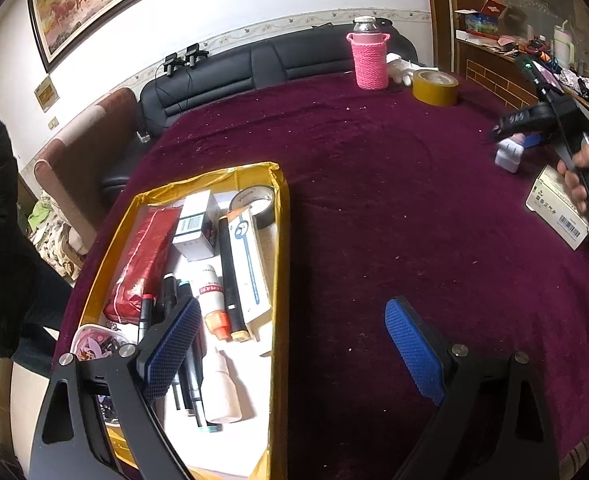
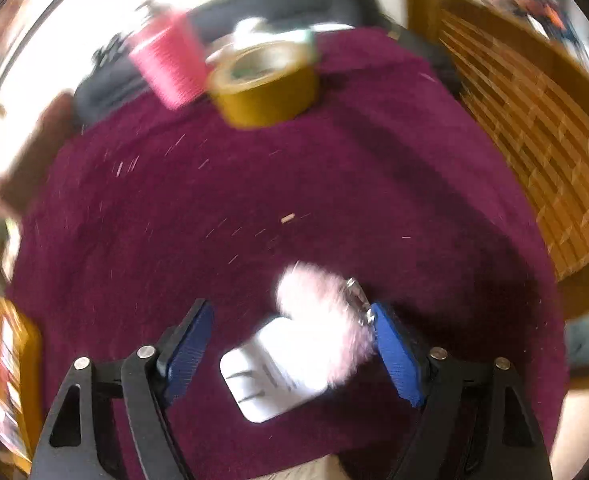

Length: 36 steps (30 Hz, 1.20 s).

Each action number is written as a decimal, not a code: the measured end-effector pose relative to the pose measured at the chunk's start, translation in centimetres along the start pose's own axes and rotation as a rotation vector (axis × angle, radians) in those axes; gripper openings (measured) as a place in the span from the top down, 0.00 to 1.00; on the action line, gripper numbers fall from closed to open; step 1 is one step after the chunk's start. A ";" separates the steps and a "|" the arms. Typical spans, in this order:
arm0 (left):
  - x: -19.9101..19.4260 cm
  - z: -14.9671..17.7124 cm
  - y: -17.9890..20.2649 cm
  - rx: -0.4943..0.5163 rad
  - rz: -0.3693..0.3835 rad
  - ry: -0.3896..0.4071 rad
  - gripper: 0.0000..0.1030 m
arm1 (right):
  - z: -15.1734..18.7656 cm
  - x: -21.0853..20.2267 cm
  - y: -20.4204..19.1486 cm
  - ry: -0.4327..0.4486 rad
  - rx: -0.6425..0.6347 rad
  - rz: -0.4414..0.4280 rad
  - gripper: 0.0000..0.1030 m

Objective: Organize objects
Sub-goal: 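Grasp the pink fluffy hair tie with the right tool while the left tool grasps the white plug adapter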

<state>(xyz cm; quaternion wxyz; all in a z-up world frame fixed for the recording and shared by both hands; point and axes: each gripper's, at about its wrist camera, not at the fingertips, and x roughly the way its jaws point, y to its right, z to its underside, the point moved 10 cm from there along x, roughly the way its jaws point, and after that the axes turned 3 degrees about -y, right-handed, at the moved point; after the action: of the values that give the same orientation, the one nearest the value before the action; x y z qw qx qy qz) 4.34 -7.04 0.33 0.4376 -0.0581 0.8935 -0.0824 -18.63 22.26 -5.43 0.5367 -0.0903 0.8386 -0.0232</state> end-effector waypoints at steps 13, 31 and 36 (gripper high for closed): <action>-0.6 0.4 0.1 -0.011 0.027 0.004 0.10 | 8.1 -2.0 -13.6 -0.133 -0.318 -0.353 0.37; 3.5 -3.4 8.4 0.021 0.253 -0.022 0.10 | -0.1 0.2 0.8 0.005 -0.084 0.042 0.21; 5.6 -5.7 11.9 0.066 0.288 -0.006 0.10 | -0.4 1.8 1.0 -0.023 -0.007 0.014 0.21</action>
<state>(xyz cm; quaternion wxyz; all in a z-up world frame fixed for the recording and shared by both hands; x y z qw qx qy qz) -3.93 4.15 -2.95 0.4493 0.0848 0.8881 -0.0477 -19.90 22.87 -7.03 0.5463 -0.0867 0.8329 -0.0156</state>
